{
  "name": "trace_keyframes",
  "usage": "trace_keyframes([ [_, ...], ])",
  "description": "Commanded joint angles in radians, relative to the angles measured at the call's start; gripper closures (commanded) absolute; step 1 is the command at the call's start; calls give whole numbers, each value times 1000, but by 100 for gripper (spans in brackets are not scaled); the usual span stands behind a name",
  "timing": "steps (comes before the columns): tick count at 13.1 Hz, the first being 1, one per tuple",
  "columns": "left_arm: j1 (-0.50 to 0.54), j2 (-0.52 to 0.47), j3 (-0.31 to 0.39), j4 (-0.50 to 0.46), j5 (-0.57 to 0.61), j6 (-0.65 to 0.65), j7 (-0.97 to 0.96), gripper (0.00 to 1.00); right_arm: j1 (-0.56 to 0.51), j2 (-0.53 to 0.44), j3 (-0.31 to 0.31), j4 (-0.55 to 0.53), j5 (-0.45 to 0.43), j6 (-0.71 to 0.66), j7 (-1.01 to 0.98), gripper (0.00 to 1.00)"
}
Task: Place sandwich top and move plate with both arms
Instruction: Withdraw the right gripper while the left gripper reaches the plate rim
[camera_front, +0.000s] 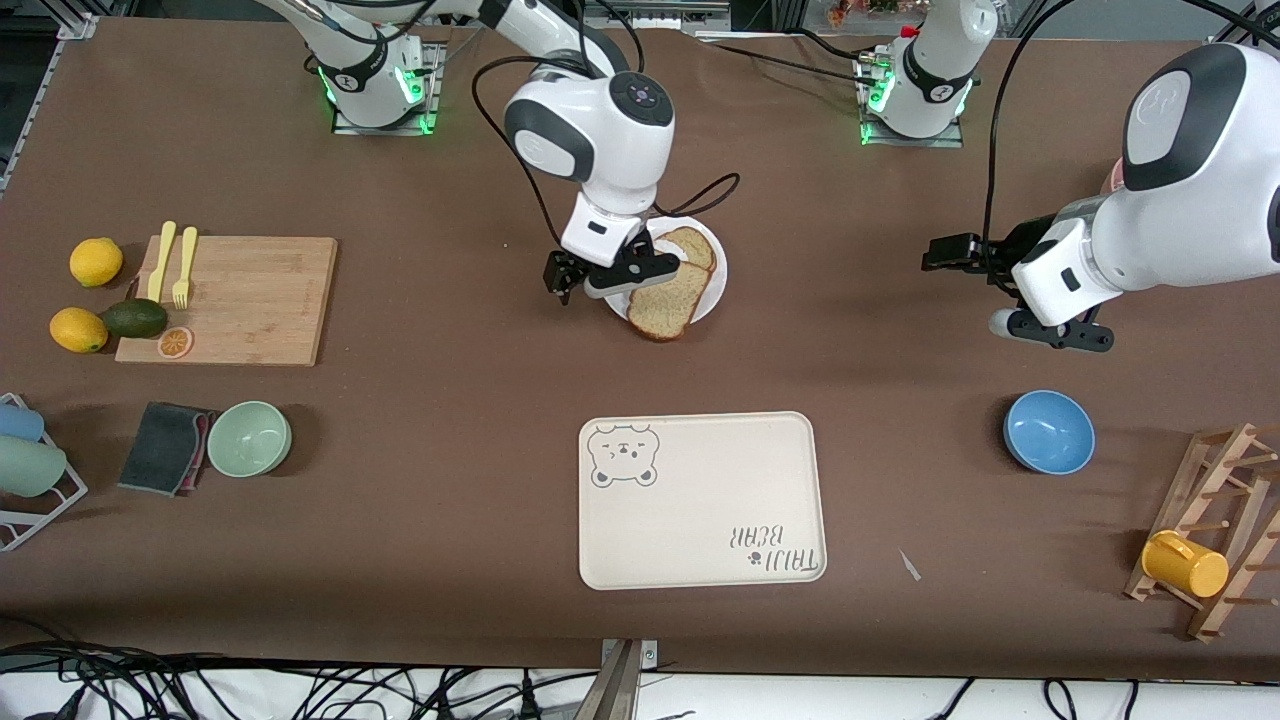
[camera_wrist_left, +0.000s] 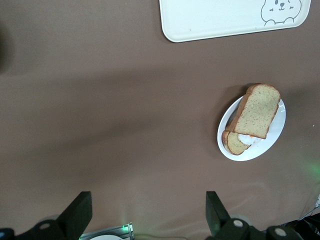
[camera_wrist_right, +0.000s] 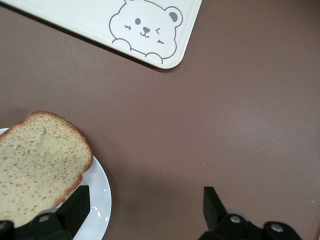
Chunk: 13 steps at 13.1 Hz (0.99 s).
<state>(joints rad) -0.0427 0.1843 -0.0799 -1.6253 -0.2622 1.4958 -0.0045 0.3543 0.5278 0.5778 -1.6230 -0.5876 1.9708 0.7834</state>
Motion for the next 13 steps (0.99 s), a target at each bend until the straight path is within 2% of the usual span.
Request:
trace_keyframes([
  [1, -10, 46, 3, 16, -105, -17, 23, 0, -60, -90, -57, -14, 148, 2, -79, 0],
  [4, -9, 116, 3, 18, -216, -6, 40, 3, -101, -196, -166, -14, 366, -13, -179, 0],
  [5, -11, 142, 3, 15, -241, 10, 76, 6, -103, -231, -208, -20, 412, -27, -174, 0],
  [6, -11, 176, 3, 12, -280, 21, 131, 9, -103, -254, -248, -20, 423, -50, -182, 0],
  [8, 1, 254, 3, 9, -397, 21, 207, 10, -150, -291, -257, -21, 424, -85, -184, 0],
  [9, -2, 280, 3, 2, -416, 43, 266, 14, -167, -305, -260, -24, 425, -108, -182, 0],
  [11, -6, 287, 2, -78, -449, 116, 394, 19, -210, -333, -295, -31, 425, -159, -194, 0],
  [12, -11, 299, 2, -128, -509, 132, 444, 25, -212, -360, -337, -31, 443, -159, -251, 0],
  [13, -20, 306, 0, -171, -540, 165, 495, 27, -215, -380, -384, -31, 500, -162, -321, 0],
])
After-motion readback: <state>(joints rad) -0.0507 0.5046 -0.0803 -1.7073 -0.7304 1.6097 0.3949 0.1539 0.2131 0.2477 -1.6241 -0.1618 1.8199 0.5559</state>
